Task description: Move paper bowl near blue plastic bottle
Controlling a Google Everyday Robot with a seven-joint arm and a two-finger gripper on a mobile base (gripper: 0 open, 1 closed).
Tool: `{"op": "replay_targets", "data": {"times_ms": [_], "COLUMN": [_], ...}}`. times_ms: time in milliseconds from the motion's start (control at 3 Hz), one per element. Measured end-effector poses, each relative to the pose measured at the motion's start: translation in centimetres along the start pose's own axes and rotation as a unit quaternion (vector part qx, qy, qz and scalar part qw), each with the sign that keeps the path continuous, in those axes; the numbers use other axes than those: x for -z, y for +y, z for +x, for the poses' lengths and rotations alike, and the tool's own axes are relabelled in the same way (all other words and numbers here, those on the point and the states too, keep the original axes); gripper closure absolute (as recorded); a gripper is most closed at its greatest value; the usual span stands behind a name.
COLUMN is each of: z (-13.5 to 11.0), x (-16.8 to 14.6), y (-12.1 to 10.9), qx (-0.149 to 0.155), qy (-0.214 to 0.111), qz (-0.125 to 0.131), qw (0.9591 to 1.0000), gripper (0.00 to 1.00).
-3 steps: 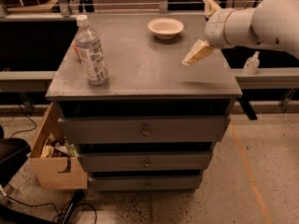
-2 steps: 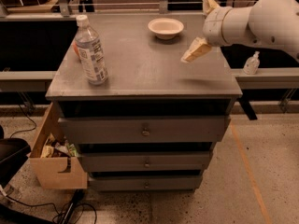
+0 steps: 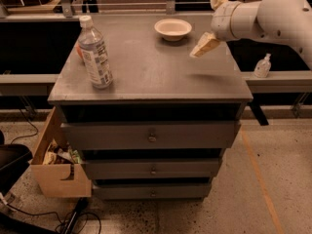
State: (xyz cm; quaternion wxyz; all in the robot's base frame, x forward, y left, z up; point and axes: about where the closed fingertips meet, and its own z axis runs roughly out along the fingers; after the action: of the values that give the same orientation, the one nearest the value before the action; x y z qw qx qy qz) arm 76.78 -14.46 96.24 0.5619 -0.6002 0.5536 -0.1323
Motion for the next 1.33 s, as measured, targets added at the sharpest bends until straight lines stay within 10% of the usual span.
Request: {"op": "replay_targets", "data": {"times_ms": [1333], "z": [7.3], "x": [-7.7], "y": [-3.7], "qx": [0.023], "qy": [0.001], "qz": [0.058], "qw": [0.998], "gripper": [0.0]}}
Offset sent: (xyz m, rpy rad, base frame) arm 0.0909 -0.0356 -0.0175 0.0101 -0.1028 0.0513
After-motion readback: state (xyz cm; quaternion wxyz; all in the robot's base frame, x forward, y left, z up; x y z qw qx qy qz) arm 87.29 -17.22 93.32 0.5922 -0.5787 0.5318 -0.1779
